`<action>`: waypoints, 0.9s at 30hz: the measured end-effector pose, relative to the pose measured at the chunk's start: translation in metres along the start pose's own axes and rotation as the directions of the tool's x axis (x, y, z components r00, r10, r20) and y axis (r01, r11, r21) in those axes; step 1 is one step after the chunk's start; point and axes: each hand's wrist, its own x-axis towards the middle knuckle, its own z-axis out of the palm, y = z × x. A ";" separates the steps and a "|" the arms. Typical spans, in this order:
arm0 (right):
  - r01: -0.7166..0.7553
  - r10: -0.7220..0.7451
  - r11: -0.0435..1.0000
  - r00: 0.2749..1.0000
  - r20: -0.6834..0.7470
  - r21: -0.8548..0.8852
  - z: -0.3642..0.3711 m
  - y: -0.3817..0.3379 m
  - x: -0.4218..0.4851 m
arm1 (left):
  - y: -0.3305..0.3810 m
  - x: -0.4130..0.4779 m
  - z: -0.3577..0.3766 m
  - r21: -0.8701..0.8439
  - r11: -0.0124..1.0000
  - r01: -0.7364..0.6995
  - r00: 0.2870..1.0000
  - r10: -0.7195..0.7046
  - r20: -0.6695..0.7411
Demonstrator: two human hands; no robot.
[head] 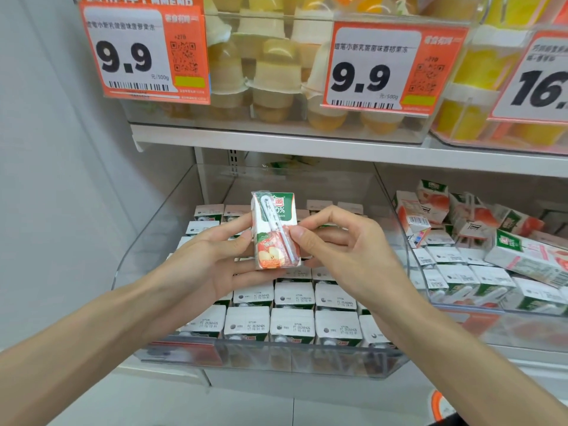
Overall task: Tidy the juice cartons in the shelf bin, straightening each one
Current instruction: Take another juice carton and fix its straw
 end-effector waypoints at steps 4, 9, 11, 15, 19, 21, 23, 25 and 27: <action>0.015 -0.014 1.000 1.000 -0.024 0.003 -0.001 0.002 0.002 | 0.001 0.002 0.000 -0.011 1.000 -0.007 1.000 0.007 -0.001; -0.006 0.007 0.999 0.999 -0.036 0.034 -0.002 0.003 0.004 | 0.002 0.005 -0.003 -0.009 1.000 -0.001 1.000 0.001 0.032; -0.052 0.053 0.998 0.998 -0.018 0.045 -0.003 0.004 0.005 | 0.003 0.005 -0.002 0.000 1.000 -0.001 1.000 0.001 0.031; -0.122 0.121 0.991 0.992 0.034 0.055 -0.006 0.006 0.005 | 0.003 0.002 0.000 0.051 0.999 -0.007 1.000 0.008 -0.020; -0.146 0.140 0.989 0.971 0.192 0.017 0.002 0.000 0.001 | 0.004 0.000 0.000 0.167 0.986 0.003 0.998 0.008 -0.067; -0.127 0.124 0.992 0.969 0.213 -0.001 0.006 0.000 0.000 | 0.002 -0.001 0.000 0.201 0.979 0.022 0.996 -0.004 -0.092; -0.105 0.107 0.994 0.972 0.211 -0.020 0.007 0.001 0.000 | 0.001 -0.001 0.000 0.173 0.984 0.037 0.991 -0.013 -0.137; -0.097 0.100 0.995 0.970 0.220 -0.022 0.008 0.001 0.000 | 0.000 -0.002 0.000 0.130 0.991 0.037 0.987 -0.015 -0.160; -0.105 0.103 0.995 0.975 0.199 0.000 0.007 0.002 0.001 | 0.000 -0.002 0.001 0.093 0.995 0.040 0.990 -0.027 -0.140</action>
